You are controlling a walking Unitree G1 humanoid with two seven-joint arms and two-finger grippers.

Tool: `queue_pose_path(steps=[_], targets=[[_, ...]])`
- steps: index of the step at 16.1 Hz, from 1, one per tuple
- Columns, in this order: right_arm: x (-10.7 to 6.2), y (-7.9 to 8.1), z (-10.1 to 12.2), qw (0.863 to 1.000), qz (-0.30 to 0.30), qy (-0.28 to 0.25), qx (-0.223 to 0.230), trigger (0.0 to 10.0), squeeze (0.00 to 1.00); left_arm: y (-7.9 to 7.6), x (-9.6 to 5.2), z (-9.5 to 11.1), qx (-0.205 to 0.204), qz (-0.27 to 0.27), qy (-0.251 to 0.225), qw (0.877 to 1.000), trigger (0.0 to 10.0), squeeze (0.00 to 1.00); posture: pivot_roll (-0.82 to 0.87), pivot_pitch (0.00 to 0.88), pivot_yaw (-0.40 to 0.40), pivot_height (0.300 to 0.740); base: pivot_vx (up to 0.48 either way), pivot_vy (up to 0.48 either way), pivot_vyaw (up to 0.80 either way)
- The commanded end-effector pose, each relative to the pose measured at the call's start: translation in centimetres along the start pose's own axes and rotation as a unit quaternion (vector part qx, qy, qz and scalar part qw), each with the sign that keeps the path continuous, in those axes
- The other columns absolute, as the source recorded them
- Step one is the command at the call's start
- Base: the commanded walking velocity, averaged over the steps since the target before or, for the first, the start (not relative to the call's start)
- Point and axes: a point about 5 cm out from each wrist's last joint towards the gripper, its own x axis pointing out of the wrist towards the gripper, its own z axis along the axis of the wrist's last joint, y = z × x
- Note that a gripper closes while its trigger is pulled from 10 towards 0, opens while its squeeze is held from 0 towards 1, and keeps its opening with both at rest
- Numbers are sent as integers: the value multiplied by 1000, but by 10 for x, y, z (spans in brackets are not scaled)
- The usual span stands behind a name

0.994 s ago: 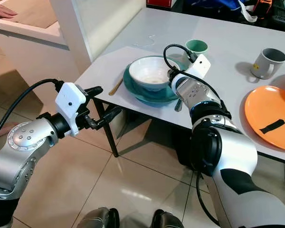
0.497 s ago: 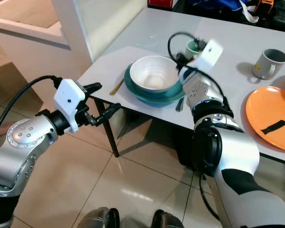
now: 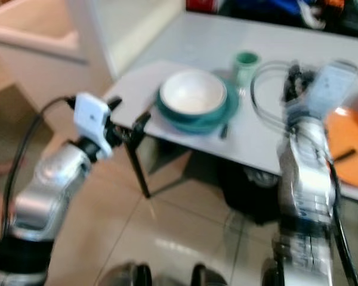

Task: Setting the table

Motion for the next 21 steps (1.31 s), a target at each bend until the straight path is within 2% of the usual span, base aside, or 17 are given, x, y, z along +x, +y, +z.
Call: queue_pose_path(steps=[1, 2, 4, 5, 7, 10, 11, 14, 18, 21], targets=[[-8, -1, 13, 1000, -6, -14, 7, 10000, 0, -4, 0, -4, 13, -8, 5, 1000, 10000, 0, -21, 113, 72, 740, 0, 0, -800], [-47, -14, -1, 999, -13, 3, -51, 10000, 0, -9, 1, -7, 4, -13, 4, 1000, 10000, 0, -68, 111, 95, 740, 0, 0, 0], [-78, -21, -14, 995, -15, 24, -92, 10000, 0, -11, 2, -9, 4, -16, 3, 1000, 10000, 0, -72, 112, 97, 740, 0, 0, 0], [-98, -20, -28, 993, -24, 65, -100, 10000, 0, -12, 0, -14, 6, -10, 7, 1000, 10000, 0, -72, 114, 99, 740, 0, 0, -800], [-109, -20, -39, 989, -52, 104, -86, 10000, 0, -9, -6, -21, 5, -1, 12, 1000, 10000, 0, -65, 114, 95, 740, 0, 0, 0], [-113, -13, -41, 989, -51, 116, -69, 10000, 0, -4, -9, -19, 9, 10, 8, 1000, 10000, 0, -54, 114, 91, 740, 0, 0, -533], [-115, -7, -40, 990, -37, 115, -69, 10000, 0, -3, -8, -19, 3, 13, 5, 1000, 10000, 0, -54, 110, 96, 740, 0, 0, -800], [-117, -7, -41, 989, -44, 120, -69, 10000, 0, -6, -7, -19, 4, 6, 1, 1000, 10000, 0, -56, 105, 102, 740, 0, 0, -267], [-117, -10, -40, 989, -55, 120, -72, 10000, 0, -5, -7, -19, 7, 7, 2, 1000, 10000, 0, -54, 98, 96, 740, 0, 0, -800], [-112, -7, -42, 988, -34, 126, -79, 10000, 0, -5, -12, -23, 7, 20, 8, 1000, 10000, 0, -42, 83, 58, 740, 0, 0, 0]])
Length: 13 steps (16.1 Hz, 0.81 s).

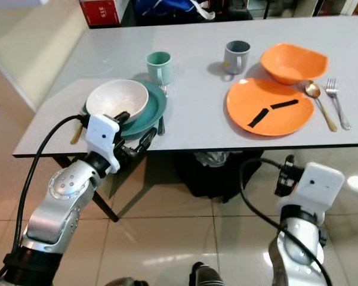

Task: Setting the table

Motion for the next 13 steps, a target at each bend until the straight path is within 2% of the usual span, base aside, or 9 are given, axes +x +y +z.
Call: queue_pose_path(steps=[1, 3, 6, 8, 11, 13], targets=[[1, 7, -1, 1000, 20, 5, -6, 10000, 0, 6, -5, 0, 12, 17, 2, 1000, 10000, 0, -31, 81, 41, 740, 0, 0, 0], [5, 11, -1, 999, 37, 5, -8, 10000, 0, 10, -10, 0, 16, 35, 1, 999, 10000, 0, -13, 82, 12, 740, 0, 0, -800], [9, 18, 0, 998, 56, 4, -22, 10000, 0, 14, -19, 0, 18, 55, 4, 998, 10000, 0, 11, 90, -23, 740, 0, 0, 0], [10, 27, 1, 995, 102, -4, -22, 10000, 0, 15, -24, 2, 24, 63, 3, 998, 10000, 0, 29, 95, -49, 740, 0, 0, 0], [13, 35, 2, 990, 134, -11, -36, 10000, 0, 16, -28, 2, 28, 69, 5, 997, 10000, 0, 32, 96, -58, 740, 0, 0, 0], [12, 38, 3, 990, 138, -4, -16, 10000, 0, 15, -26, 4, 32, 65, 4, 997, 10000, 0, 29, 97, -45, 740, 0, 0, 0]])
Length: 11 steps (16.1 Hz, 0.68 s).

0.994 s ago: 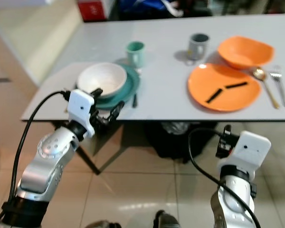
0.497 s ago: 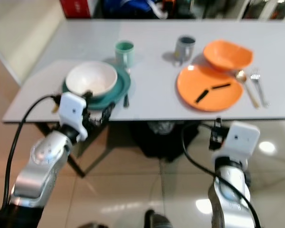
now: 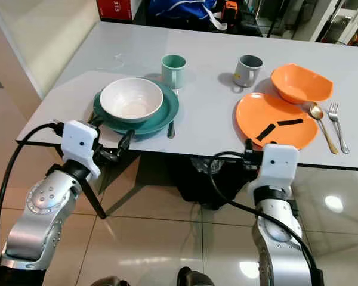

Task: Setting the table

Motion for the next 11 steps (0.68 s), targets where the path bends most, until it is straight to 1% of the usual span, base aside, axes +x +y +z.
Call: queue_pose_path(steps=[1, 2, 3, 4, 6, 11], targets=[[-1, -5, -3, 1000, -10, 10, 5, 10000, 0, -2, 2, 5, 6, -3, -5, 1000, 10000, 0, 29, 97, -45, 740, 0, 0, 0], [-2, -6, -4, 1000, -16, 15, 14, 10000, 0, -2, 4, 6, 4, -6, -6, 1000, 10000, 0, 20, 100, -30, 740, 0, 0, 0], [-4, -7, -5, 999, -25, 19, 39, 10000, 0, -3, 6, 6, 3, -9, -6, 1000, 10000, 0, 20, 100, -30, 740, 0, 0, 0], [-4, -8, -4, 998, -29, 19, 55, 10000, 0, -4, 7, 5, 3, -11, -5, 1000, 10000, 0, 14, 100, -22, 740, 0, 0, 0], [-5, -11, -6, 996, -44, 27, 76, 10000, 0, -6, 9, 4, -3, -14, -2, 1000, 10000, 0, 11, 101, -19, 740, 0, 0, -731], [-8, -17, -7, 994, -59, 37, 81, 10000, 0, -9, 11, 5, -8, -19, -3, 1000, 10000, 0, -3, 105, -13, 740, 0, 0, -726]])
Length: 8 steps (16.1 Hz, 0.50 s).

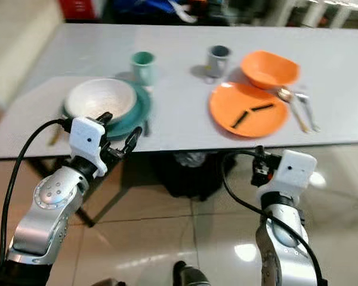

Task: Setting the table

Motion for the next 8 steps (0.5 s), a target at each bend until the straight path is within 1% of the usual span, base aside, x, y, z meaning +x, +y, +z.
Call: queue_pose_path(steps=[1, 5, 7, 8], targets=[[-2, -2, 2, 1000, -5, 2, 4, 10000, 0, -2, 2, -2, -3, -5, 6, 1000, 10000, 0, -11, 103, -14, 740, 0, 0, -731], [-4, -5, 3, 1000, -9, 7, 0, 10000, 0, -4, 5, -2, -11, -6, 3, 1000, 10000, 0, -20, 102, -10, 740, 0, 0, -730], [-4, -5, 3, 1000, -11, 8, 0, 10000, 0, -2, 5, -4, -6, -2, 7, 1000, 10000, 0, -24, 100, -10, 740, 0, 0, -731], [-4, -4, 3, 1000, -9, 11, 0, 10000, 0, 0, 5, -6, -3, 8, 10, 1000, 10000, 0, -24, 100, -10, 740, 0, 0, -725]])
